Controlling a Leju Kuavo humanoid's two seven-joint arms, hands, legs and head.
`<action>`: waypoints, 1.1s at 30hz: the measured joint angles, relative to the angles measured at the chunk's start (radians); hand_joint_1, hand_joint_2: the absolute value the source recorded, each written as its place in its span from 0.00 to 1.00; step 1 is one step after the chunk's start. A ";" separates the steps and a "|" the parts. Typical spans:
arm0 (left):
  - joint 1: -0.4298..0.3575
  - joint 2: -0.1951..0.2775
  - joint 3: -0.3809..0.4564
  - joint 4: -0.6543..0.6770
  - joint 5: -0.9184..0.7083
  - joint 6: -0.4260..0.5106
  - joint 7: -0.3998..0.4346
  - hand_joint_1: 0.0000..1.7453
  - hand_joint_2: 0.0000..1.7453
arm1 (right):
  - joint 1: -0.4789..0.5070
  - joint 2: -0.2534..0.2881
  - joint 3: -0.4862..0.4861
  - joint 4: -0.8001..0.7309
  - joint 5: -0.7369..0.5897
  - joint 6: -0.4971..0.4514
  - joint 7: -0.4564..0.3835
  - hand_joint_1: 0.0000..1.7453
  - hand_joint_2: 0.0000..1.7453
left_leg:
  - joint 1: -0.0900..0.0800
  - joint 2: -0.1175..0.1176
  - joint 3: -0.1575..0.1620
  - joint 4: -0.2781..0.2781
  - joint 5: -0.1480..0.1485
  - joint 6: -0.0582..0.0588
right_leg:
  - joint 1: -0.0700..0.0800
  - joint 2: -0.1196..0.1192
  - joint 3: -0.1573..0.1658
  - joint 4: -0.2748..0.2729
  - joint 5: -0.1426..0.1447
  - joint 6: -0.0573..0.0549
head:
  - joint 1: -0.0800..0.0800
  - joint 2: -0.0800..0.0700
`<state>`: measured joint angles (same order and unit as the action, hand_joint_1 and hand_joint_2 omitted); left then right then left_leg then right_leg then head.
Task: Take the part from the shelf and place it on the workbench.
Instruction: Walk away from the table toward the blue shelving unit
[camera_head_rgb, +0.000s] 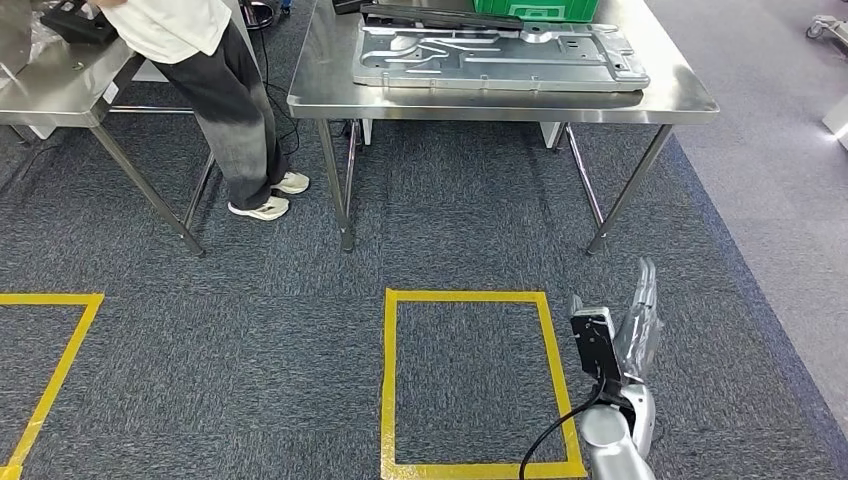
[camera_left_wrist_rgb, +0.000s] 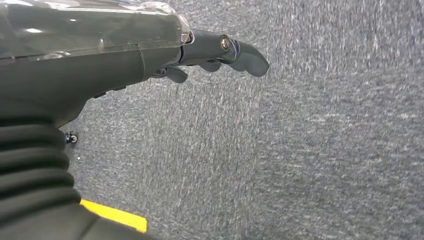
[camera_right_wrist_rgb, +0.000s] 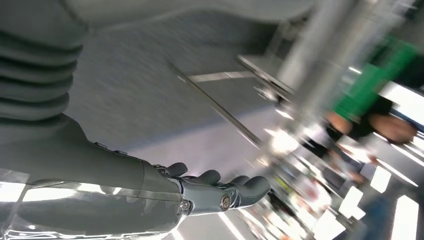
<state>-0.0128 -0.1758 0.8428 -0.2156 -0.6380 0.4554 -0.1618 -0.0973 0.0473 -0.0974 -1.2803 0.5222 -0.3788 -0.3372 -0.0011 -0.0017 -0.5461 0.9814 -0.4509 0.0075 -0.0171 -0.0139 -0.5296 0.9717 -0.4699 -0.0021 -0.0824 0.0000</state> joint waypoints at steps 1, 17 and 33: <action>0.003 0.005 -0.019 -0.003 0.015 -0.011 0.004 0.00 0.00 | 0.007 0.000 0.001 0.020 -0.013 0.009 0.008 0.00 0.00 | 0.000 0.000 -0.001 0.001 0.000 0.000 | -0.001 0.000 -0.001 0.000 0.001 0.009 | 0.000 0.000; 0.063 0.070 -0.335 -0.059 0.266 -0.189 0.066 0.00 0.00 | 0.108 -0.005 0.021 0.345 -0.218 0.158 0.141 0.00 0.00 | 0.003 0.001 -0.005 0.004 0.000 -0.001 | 0.001 0.001 -0.010 0.006 0.000 0.032 | 0.000 0.000; 0.121 0.127 -0.645 -0.124 0.512 -0.364 0.128 0.00 0.00 | 0.200 -0.022 0.048 0.675 -0.420 0.304 0.272 0.00 0.00 | 0.004 0.002 -0.005 0.003 -0.001 -0.003 | 0.002 0.002 -0.012 0.008 -0.003 0.029 | 0.000 0.000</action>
<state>0.1083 -0.0485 0.1982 -0.3397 -0.1256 0.0916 -0.0339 0.1024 0.0249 -0.0489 -0.6056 0.1023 -0.0747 -0.0655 0.0025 -0.0001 -0.5511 0.9846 -0.4520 0.0044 -0.0155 -0.0121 -0.5412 0.9795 -0.4729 0.0266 -0.0824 0.0000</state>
